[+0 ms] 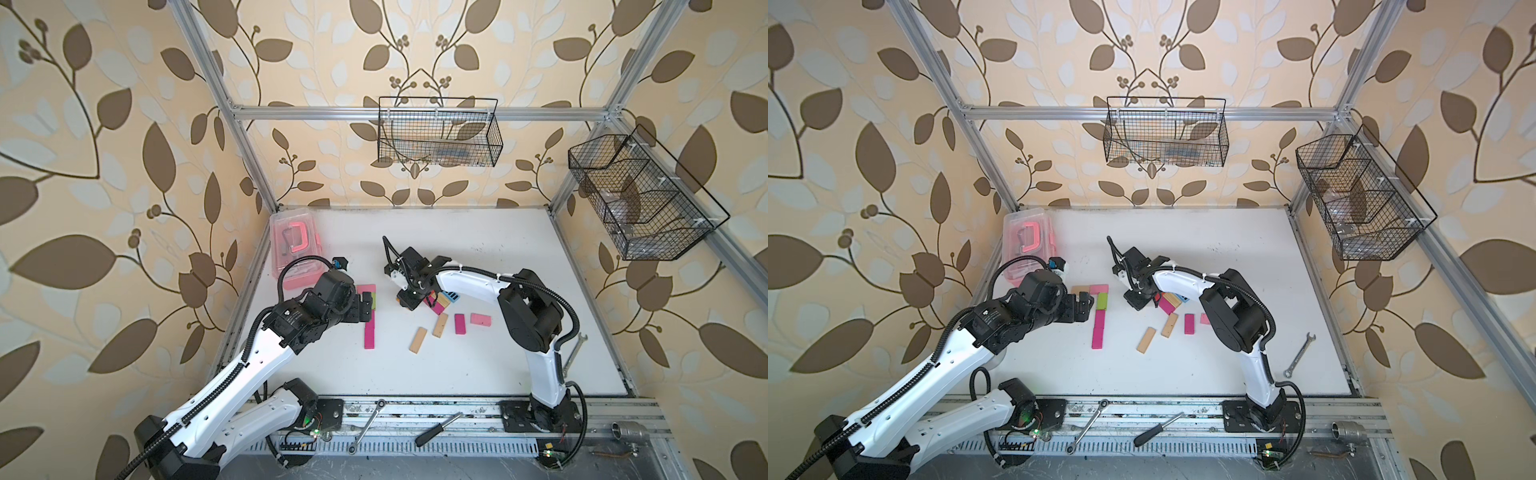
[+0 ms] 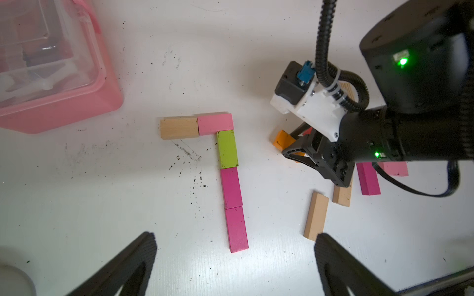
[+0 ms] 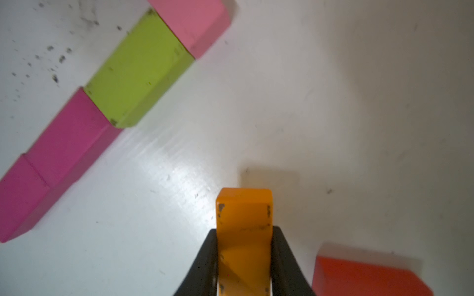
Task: Assemble the number 7 with building blocks
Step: Pick up the building block from the center of the board, then place the building block at the center of the board.
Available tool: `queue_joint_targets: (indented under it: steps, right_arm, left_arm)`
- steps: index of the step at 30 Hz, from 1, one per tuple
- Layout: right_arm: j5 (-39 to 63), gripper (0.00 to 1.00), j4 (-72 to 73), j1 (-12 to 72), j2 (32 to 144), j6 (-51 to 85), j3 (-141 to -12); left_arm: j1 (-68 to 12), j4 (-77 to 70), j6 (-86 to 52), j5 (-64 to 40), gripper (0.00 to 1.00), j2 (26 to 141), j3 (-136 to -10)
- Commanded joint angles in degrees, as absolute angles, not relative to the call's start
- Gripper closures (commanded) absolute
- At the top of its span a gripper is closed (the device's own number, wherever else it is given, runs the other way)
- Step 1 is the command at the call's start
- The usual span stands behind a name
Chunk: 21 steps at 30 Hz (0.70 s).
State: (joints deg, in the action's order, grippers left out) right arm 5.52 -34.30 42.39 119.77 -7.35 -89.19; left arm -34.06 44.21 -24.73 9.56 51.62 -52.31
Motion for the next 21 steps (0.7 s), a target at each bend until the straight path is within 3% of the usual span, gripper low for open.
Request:
queue_joint_targets:
  steps: [1,8,11,21]
  right_arm:
    - [10.5,0.79,-38.6,40.4,121.0,-20.8,-92.5]
    - [12.4,0.77,-40.4,35.9,121.4,-35.0,-95.5]
    - [11.3,0.81,-41.8,35.7,122.8,-41.1,-98.3]
    - [9.4,0.81,-50.2,36.5,131.7,-49.6,-108.5]
  left_arm:
    - [-33.8,43.1,-23.8,12.0,0.01,50.5,-52.6]
    - [-33.7,43.1,-23.4,14.6,0.01,47.0,-52.7]
    - [-33.7,42.6,-23.2,14.9,0.01,45.8,-52.5]
    - [-33.7,42.4,-23.3,15.5,0.01,45.3,-52.3]
